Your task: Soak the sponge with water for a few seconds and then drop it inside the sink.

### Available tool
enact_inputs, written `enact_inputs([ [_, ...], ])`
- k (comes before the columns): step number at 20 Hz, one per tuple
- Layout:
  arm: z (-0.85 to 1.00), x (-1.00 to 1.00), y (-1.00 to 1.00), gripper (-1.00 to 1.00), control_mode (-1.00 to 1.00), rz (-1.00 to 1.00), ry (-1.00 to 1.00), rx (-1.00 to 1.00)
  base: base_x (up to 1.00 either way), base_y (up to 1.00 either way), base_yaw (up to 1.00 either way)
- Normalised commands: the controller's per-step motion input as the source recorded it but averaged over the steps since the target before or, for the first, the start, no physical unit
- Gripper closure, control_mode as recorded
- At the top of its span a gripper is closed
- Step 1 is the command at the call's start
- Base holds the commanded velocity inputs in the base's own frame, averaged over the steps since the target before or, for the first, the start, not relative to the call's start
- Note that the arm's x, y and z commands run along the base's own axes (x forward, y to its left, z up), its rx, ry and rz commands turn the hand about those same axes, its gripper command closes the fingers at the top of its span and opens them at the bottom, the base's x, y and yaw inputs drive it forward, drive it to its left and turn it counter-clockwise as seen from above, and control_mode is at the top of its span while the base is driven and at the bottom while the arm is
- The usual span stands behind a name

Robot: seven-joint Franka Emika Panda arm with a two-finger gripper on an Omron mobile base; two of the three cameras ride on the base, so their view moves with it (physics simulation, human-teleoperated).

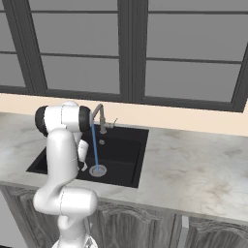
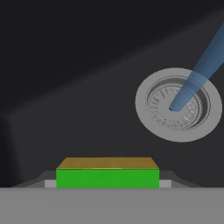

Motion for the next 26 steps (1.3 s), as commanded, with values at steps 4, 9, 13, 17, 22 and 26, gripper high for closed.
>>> enact_inputs([
  [4,-0.26,0.13,-0.08,1.0,-1.0,-0.06,0.0,0.0,0.0,0.0,0.0],
  [9,-0.09,0.04,-0.03,1.0,-1.0,-0.04,0.01,0.0,0.0,0.0,0.0],
  [13,0.0,0.0,0.0,1.0,-1.0,0.0,0.0,0.0,0.0,0.0,0.0],
  [17,0.0,0.0,0.0,1.0,-1.0,0.0,0.0,0.0,0.0,0.0,0.0],
  [22,0.0,0.0,0.0,-1.0,-1.0,0.0,0.0,0.0,0.0,0.0,0.0],
  [26,0.0,0.0,0.0,-1.0,-1.0,0.0,0.0,0.0,0.0,0.0,0.0],
])
